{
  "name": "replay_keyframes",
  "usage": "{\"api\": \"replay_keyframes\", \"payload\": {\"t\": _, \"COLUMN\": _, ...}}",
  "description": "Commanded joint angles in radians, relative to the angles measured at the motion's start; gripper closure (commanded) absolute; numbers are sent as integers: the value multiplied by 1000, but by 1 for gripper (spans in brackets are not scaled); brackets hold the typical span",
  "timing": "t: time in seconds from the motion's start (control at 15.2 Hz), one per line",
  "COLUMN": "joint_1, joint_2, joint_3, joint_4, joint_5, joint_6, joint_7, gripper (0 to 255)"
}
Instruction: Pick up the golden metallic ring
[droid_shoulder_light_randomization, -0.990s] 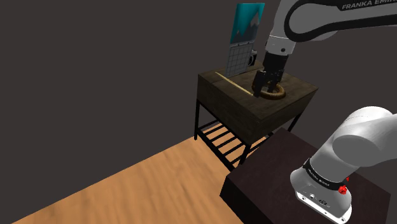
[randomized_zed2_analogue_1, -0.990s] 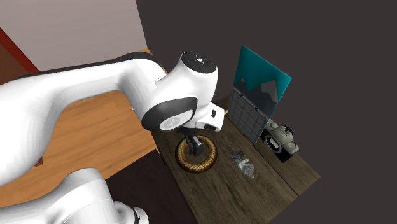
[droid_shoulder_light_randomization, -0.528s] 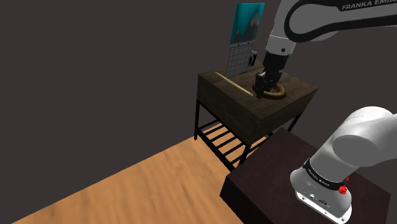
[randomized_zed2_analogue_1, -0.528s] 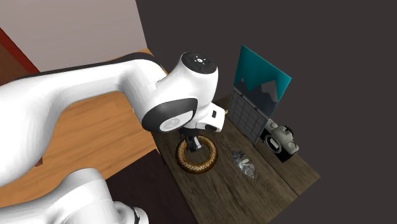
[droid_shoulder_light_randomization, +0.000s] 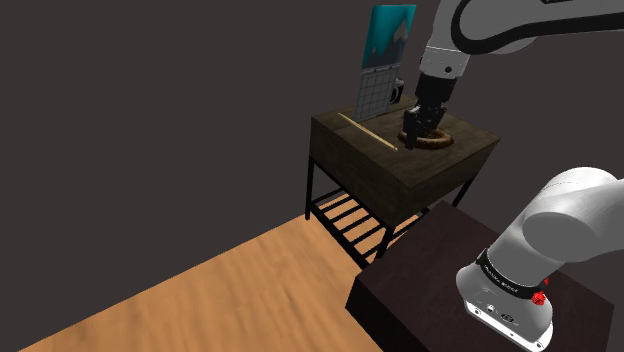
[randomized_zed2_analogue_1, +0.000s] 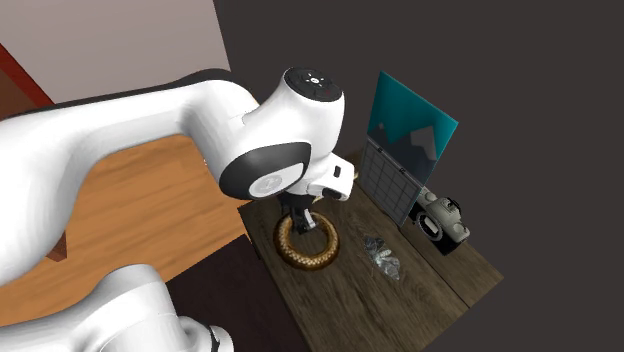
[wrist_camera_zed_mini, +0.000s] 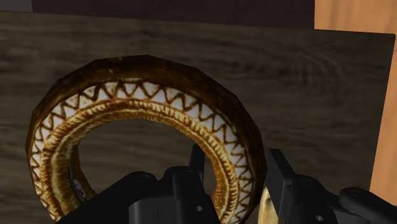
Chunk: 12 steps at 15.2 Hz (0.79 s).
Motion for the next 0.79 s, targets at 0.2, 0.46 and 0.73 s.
{"api": "replay_keyframes", "payload": {"t": 0.2, "joint_1": -1, "joint_2": -6, "joint_3": -3, "joint_4": 65, "joint_5": -4, "joint_6": -71, "joint_7": 8, "gripper": 255}}
{"api": "replay_keyframes", "payload": {"t": 0.46, "joint_1": -1, "joint_2": -4, "joint_3": -5, "joint_4": 119, "joint_5": -6, "joint_6": -123, "joint_7": 14, "gripper": 255}}
{"api": "replay_keyframes", "payload": {"t": 0.73, "joint_1": -1, "joint_2": -2, "joint_3": -6, "joint_4": 150, "joint_5": -8, "joint_6": -151, "joint_7": 17, "gripper": 255}}
